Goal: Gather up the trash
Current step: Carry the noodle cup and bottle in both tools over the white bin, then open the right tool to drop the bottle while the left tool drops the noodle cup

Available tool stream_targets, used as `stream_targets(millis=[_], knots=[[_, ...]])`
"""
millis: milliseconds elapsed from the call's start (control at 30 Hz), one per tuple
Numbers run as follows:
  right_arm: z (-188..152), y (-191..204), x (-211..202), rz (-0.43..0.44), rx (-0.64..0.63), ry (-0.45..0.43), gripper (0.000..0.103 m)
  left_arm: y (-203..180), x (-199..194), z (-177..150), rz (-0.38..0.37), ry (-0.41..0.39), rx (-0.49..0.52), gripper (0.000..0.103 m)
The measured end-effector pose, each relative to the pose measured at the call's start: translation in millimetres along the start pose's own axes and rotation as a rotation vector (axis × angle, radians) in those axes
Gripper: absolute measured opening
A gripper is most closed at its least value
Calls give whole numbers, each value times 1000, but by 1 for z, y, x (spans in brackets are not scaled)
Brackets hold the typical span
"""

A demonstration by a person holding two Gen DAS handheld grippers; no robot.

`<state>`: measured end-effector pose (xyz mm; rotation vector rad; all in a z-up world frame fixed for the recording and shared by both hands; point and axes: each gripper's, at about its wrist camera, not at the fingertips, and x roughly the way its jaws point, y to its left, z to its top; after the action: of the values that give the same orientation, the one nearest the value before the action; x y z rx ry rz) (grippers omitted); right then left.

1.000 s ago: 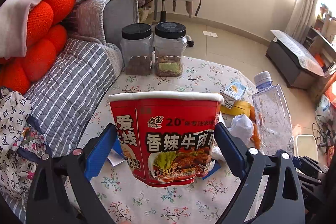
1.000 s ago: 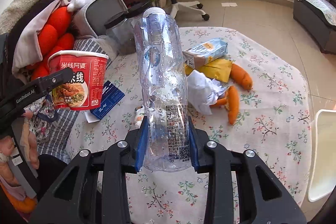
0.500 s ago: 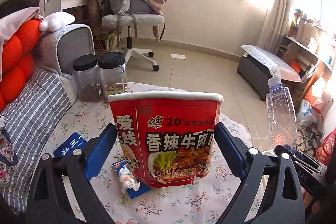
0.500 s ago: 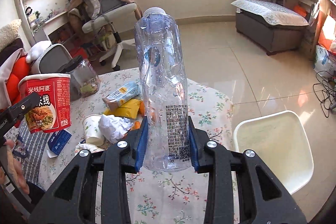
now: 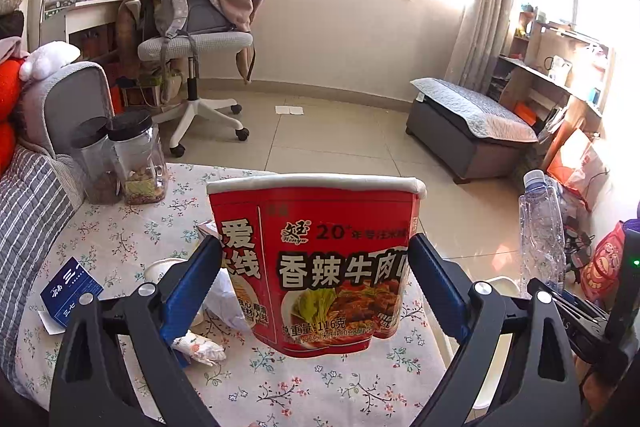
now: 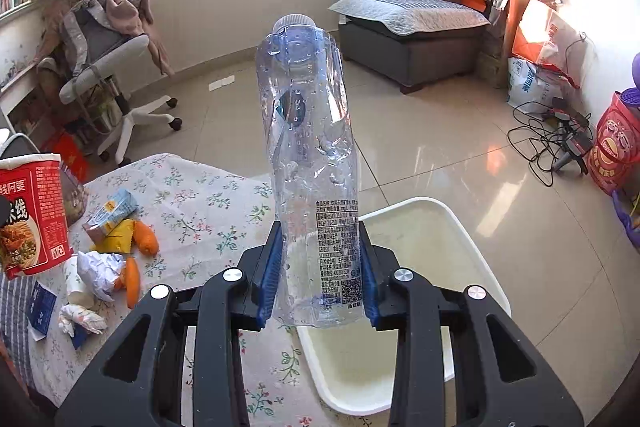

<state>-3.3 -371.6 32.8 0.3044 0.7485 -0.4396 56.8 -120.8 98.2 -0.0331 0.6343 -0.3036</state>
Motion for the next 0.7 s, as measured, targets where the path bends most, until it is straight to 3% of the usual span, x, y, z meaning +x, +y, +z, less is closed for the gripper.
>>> stream_targets(millis=[233,467,633,700], knots=[[-14,-38,27,-178,34,83,33,-34,16,-7,-43,27,44,91],[-24,-67,39,-234,60,137,34,-74,37,-23,-107,75,92,91],[-26,-78,32,-244,103,132,50,-107,53,-33,-166,110,120,91],[-24,-86,27,-263,131,106,63,-121,58,-37,-190,125,134,91]])
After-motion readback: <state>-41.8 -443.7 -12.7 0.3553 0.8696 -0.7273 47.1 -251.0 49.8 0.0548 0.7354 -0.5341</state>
